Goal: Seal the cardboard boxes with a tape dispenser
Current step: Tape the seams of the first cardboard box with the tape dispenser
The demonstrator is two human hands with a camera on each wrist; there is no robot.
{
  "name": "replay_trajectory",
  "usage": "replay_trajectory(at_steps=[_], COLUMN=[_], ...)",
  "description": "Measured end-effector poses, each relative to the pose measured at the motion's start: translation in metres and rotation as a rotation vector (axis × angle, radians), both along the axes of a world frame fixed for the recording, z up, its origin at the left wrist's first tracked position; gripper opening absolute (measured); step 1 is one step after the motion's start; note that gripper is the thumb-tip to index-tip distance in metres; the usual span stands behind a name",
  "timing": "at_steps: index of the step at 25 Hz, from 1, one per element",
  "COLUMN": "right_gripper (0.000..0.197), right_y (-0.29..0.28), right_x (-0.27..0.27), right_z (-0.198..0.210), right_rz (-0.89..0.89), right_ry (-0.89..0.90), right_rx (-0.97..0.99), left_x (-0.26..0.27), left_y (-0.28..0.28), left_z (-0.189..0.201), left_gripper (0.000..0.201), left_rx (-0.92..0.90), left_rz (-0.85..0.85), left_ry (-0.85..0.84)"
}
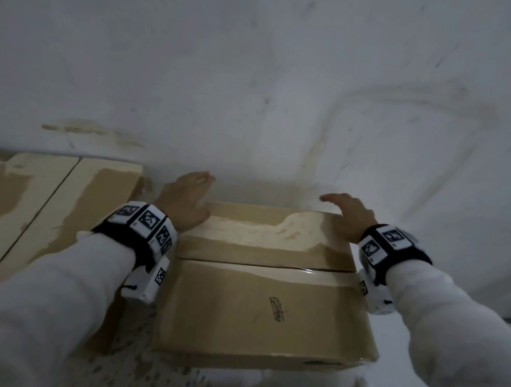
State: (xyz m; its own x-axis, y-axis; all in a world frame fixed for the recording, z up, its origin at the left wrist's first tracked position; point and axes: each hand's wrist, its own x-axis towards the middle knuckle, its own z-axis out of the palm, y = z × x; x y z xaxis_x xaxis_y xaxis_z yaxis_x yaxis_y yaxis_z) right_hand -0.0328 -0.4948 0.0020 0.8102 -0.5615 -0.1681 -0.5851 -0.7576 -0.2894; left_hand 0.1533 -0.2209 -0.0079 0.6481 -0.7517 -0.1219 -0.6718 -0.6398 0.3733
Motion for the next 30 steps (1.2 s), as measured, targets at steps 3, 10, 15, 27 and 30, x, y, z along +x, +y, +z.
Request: replay_trajectory(at_steps=[3,10,15,27,30], right_gripper=[0.037,0.044,0.051,0.071,0.079], right_y=[0.004,-0.006,-0.002,0.006,0.022], right_x=[0.010,-0.008,-0.022,-0.042,-0.062], right_z=[0.003,-0.005,-0.004,-0.013,-0.010], right_rz=[0.037,-0.045,-0.112,-0.087,-0.076], right_ry=[0.134,0.006,0.019,0.078,-0.015], right_rx=[0.027,0.189,0.231,0.392,0.565], left_x=[0.001,0.002,-0.005,-0.015,-0.022], left_y=[0.000,0.017,0.026,0.035,0.047], left_z=[-0.001,-0.009,-0.018,-0.021,-0.022], left_gripper=[0.063,0.057,0.079,0.079,0.078], left_rx=[0.044,-0.083,0.038,0.122,-0.001], left_rz=[-0.007,0.196,0.130,0.112,0.100], left_ry=[0.134,0.226,0.358,0.281,0.314])
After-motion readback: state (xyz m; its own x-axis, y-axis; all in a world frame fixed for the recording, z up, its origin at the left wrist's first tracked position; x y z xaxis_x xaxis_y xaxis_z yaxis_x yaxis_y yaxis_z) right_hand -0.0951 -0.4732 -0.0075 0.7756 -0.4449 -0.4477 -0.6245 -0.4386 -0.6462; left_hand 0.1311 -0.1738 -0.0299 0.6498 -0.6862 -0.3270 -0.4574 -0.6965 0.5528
